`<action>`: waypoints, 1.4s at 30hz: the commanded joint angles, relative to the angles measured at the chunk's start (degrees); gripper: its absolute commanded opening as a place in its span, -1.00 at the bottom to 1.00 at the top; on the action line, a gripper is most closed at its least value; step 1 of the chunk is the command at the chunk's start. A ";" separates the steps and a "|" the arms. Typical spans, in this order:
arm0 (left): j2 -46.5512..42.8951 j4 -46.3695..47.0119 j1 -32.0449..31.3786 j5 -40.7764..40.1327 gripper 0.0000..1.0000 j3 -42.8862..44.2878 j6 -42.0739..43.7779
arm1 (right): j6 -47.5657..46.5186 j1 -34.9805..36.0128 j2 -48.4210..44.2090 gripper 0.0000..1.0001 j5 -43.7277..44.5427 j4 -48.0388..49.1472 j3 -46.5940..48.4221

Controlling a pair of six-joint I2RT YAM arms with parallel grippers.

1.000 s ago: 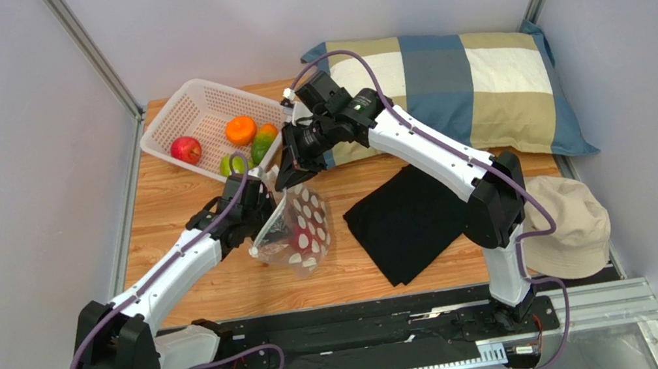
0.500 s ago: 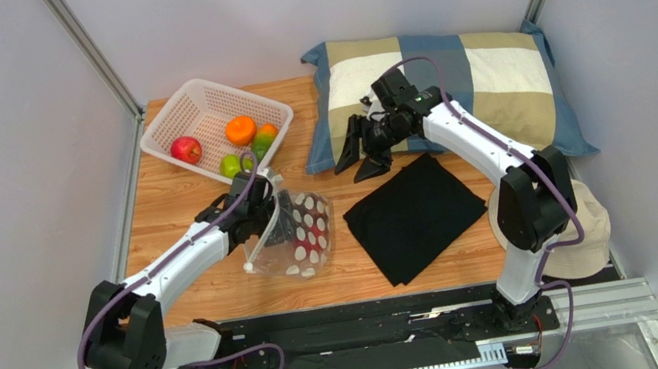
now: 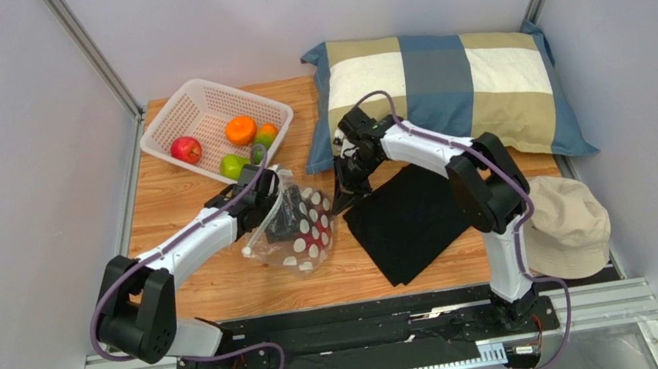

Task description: Open the zip-top bag and remove the fake food

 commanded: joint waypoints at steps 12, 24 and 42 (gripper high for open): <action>5.93 5.26 -0.25 3.08 0.48 3.29 -0.26 | -1.42 3.19 6.94 -1.00 -1.20 6.14 0.59; 13.67 9.48 -2.18 5.02 0.53 3.56 -2.10 | 0.86 4.51 7.91 -1.00 -4.02 7.64 1.02; -1.96 -4.23 -1.65 13.54 -1.00 7.34 2.74 | -8.01 0.12 -3.32 -0.45 3.54 0.87 -2.67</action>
